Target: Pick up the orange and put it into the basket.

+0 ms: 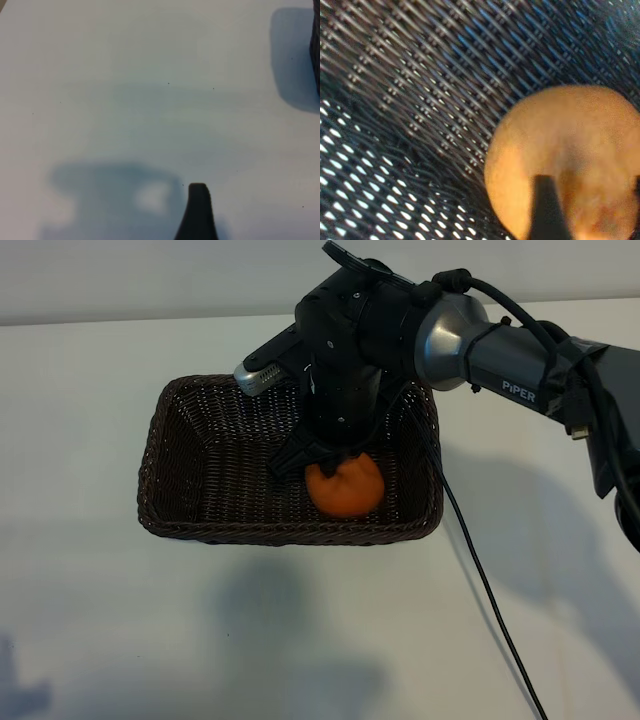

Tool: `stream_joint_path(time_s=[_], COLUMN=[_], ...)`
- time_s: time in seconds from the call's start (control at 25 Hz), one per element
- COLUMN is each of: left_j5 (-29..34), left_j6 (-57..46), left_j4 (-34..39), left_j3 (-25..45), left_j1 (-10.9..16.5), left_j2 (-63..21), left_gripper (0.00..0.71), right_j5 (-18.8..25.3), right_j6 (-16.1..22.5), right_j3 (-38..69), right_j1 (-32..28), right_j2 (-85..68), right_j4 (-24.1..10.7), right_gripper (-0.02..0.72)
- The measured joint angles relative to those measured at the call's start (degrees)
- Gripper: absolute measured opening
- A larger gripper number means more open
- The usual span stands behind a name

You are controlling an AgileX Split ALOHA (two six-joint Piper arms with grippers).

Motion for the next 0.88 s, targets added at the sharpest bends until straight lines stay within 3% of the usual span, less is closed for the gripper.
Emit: stream_joint_path(time_s=[0.08, 0.2, 0.44, 0.64, 0.88], left_j5=[0.0, 0.0, 0.0, 0.0, 0.0], left_j6=[0.0, 0.0, 0.0, 0.0, 0.0], left_j4=[0.0, 0.0, 0.0, 0.0, 0.0], left_j3=[0.0, 0.0, 0.0, 0.0, 0.0], left_j1=[0.0, 0.0, 0.0, 0.0, 0.0], left_j2=[0.0, 0.0, 0.0, 0.0, 0.0], left_gripper=[0.592, 0.592, 0.592, 0.592, 0.592], right_j5=[0.12, 1.21, 4.87, 9.45, 10.42], right_j6=[-0.16, -0.2, -0.25, -0.25, -0.03], right_j3=[0.0, -0.98, -5.7, -12.4, -16.74], right_j1=[0.0, 0.0, 0.0, -0.24, -2.48], right_j2=[0.0, 0.0, 0.0, 0.0, 0.0], right_j4=[0.54, 1.59, 1.87, -0.83, -1.57], right_gripper=[0.637, 0.698, 0.674, 0.662, 0.651])
